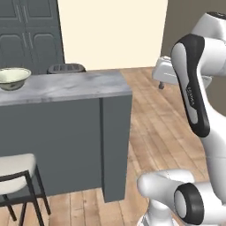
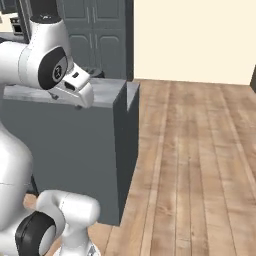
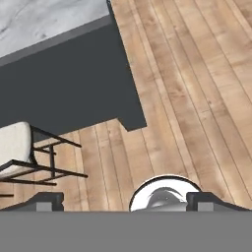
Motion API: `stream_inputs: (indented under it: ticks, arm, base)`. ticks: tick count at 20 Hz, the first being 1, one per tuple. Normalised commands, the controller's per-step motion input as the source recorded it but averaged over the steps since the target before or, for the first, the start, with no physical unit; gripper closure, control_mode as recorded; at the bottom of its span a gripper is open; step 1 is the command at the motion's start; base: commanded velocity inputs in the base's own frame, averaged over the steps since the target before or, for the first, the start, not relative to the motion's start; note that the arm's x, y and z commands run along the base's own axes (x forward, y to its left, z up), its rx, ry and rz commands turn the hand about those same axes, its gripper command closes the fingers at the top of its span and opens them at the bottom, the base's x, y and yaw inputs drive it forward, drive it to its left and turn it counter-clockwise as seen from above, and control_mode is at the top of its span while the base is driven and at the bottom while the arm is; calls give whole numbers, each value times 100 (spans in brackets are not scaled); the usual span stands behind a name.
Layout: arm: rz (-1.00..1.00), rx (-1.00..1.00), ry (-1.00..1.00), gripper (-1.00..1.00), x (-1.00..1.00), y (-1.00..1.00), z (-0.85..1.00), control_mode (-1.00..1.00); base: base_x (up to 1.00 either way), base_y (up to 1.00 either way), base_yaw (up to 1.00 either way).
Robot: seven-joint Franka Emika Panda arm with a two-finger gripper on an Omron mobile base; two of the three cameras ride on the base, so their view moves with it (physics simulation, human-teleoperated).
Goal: There is a bowl on the dining counter. Grab a lemon wedge from the fridge and place it in the bowl. Then get the liquor bottle and glass cup from the cabinet and place them next to the bowl.
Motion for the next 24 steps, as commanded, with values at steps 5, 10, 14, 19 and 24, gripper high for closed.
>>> stream_inputs:
  ticks: [5,10,14,19,24]
  arm:
    - [0,0,0,-100,0,0,0,100]
    - [0,0,0,-100,0,0,0,100]
    - [0,0,0,-100,0,0,0,100]
    - [0,0,0,-100,0,0,0,100]
    - [0,0,0,-100,0,0,0,100]
  base:
    - [41,-100,0]
    - [93,-100,0]
    - [100,-100,13]
    - [100,-77,41]
    - [100,-52,54]
